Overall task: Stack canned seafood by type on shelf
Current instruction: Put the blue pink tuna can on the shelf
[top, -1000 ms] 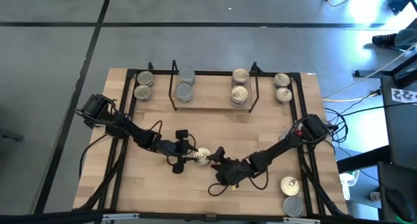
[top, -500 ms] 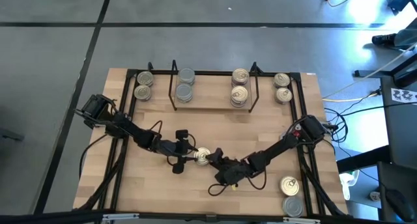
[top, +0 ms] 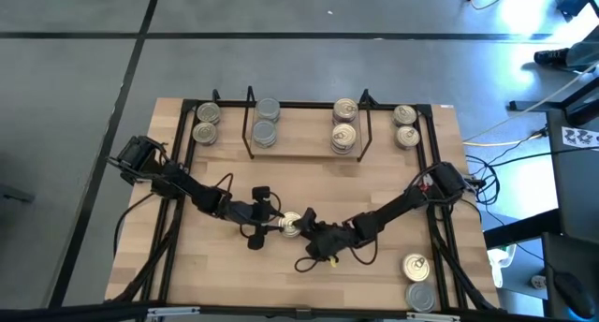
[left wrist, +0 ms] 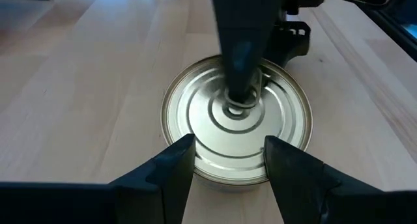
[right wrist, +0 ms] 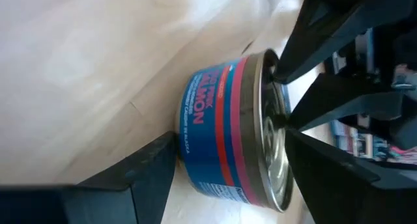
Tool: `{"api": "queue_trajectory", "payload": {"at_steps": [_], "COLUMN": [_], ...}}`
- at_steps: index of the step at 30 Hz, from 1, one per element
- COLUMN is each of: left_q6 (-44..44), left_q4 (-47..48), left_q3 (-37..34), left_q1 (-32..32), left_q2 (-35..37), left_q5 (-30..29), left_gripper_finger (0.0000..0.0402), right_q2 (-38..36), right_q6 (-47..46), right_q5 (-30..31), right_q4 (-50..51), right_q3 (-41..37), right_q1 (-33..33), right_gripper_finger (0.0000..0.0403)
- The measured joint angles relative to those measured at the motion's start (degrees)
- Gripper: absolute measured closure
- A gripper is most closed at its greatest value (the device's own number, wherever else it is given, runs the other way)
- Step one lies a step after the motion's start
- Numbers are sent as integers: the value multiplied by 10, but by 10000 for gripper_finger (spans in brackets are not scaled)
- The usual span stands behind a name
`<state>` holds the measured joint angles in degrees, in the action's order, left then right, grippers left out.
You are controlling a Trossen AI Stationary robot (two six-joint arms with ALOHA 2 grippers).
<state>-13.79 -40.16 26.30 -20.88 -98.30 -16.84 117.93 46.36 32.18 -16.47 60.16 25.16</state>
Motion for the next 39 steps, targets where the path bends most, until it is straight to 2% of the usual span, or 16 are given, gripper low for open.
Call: {"api": "queue_trajectory", "payload": {"at_steps": [4,11,14,17,23,29,34,39], "left_q6": [-3,-5,-5,-7,-15,-15,-11,-10], "left_q4": [0,0,0,0,-3,-2,30,123], "left_q3": [0,0,0,0,-1,-1,-1,-1], "left_q1": [0,0,0,0,0,0,1,-2], "left_q2": [0,0,0,0,2,5,44,115], "left_q5": [0,0,0,1,-3,-10,-10,-12], "left_gripper_finger": [218,218,218,218,218,218,218,218], "right_q2": [0,0,0,1,1,-1,0,2], "right_q6": [2,8,13,10,11,-32,-88,-144], "right_q5": [-18,3,-6,-8,-8,-1,33,79], "right_q4": [-1,-25,-40,-43,-43,-42,-45,25], "right_q3": [0,-2,-2,-2,-2,-2,3,34], "right_q1": [-14,-19,-19,-20,-18,-18,-6,-3], "right_gripper_finger": [121,121,123,138,200,200,197,206]}}
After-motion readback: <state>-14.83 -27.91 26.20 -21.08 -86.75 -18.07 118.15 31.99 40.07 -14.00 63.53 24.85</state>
